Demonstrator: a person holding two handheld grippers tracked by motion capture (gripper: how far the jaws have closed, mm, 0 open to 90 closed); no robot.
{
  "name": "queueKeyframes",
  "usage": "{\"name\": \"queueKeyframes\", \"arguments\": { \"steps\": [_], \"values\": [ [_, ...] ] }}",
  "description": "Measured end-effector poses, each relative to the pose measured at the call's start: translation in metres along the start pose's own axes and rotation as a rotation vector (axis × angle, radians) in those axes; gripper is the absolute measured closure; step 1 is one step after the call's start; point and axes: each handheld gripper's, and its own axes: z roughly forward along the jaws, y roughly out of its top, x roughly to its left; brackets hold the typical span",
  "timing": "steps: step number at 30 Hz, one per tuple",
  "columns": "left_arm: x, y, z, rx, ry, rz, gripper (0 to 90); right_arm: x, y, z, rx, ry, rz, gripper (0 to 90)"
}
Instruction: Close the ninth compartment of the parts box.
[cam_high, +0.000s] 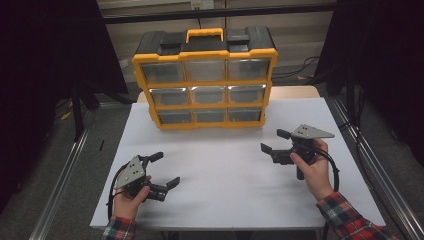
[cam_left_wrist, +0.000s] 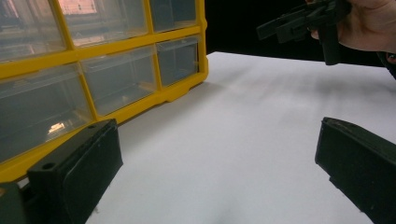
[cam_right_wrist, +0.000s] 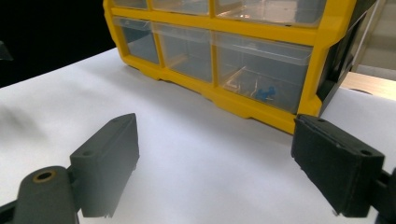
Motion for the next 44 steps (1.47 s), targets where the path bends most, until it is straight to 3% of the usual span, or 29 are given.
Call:
{"name": "queueKeyframes", "arguments": {
  "steps": [6, 11, 27, 39, 40, 41, 42, 44],
  "values": [
    [0.000, 0.000, 0.001, -0.002, 0.002, -0.005, 0.3, -0.001, -0.005, -0.009, 0.010, -0.003, -0.020, 14.4],
    [0.000, 0.000, 0.001, -0.007, 0.000, -0.012, 0.3, -0.003, -0.008, -0.017, -0.004, -0.017, 0.005, 14.5],
    [0.000, 0.000, 0.001, -0.006, 0.001, -0.011, 0.3, -0.003, -0.016, -0.036, -0.024, -0.014, 0.002, 14.0],
    [0.000, 0.000, 0.001, -0.004, 0.005, -0.011, 0.2, 0.001, -0.035, -0.075, -0.050, -0.008, -0.009, 13.4],
    [-0.001, 0.000, 0.003, -0.019, 0.010, -0.028, 0.2, 0.002, -0.036, -0.077, -0.051, -0.006, -0.009, 13.0],
    [0.000, 0.001, 0.002, -0.009, 0.010, -0.015, 0.2, 0.002, -0.037, -0.079, -0.061, 0.005, -0.018, 13.0],
    [-0.001, 0.001, 0.002, 0.003, 0.046, -0.016, 0.2, 0.002, -0.038, -0.080, -0.061, 0.005, -0.016, 12.7],
    [0.000, 0.001, 0.002, 0.009, 0.045, -0.009, 0.2, 0.002, -0.039, -0.083, -0.074, 0.007, -0.021, 12.6]
  ]
}}
